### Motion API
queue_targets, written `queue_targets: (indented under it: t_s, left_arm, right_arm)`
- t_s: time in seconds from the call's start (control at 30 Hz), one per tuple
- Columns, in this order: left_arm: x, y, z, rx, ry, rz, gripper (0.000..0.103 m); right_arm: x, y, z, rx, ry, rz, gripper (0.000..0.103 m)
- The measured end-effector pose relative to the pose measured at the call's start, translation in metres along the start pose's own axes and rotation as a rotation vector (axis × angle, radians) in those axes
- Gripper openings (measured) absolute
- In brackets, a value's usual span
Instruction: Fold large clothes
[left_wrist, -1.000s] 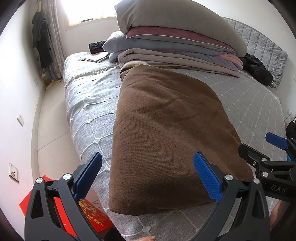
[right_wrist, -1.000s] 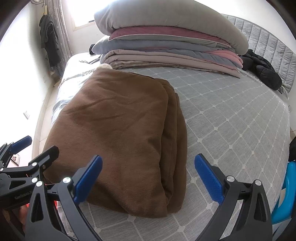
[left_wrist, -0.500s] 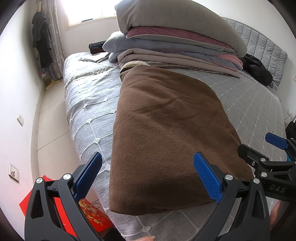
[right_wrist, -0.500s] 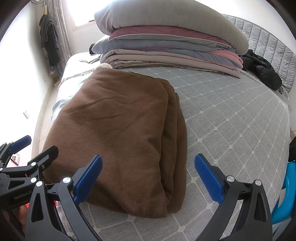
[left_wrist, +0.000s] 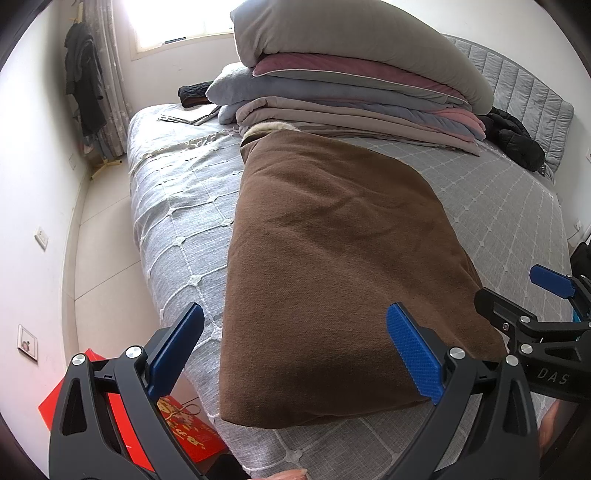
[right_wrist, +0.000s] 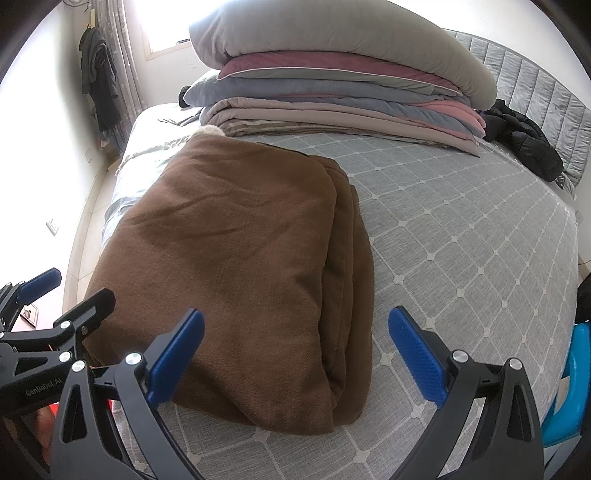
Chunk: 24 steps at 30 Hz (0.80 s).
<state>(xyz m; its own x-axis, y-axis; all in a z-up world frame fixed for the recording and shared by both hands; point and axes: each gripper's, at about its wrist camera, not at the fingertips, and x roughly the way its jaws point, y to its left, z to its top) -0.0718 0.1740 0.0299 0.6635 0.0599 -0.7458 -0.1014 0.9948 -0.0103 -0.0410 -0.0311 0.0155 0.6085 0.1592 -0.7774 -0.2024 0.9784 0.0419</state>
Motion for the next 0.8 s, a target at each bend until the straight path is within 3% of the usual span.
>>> queue_targets:
  t_s: [0.8]
  left_arm:
    - [0.0001,0.0007,-0.0006,-0.003,-0.001,0.000,0.095]
  right_arm:
    - [-0.0001,0.0006,0.0003,-0.006,0.000,-0.003,0.096]
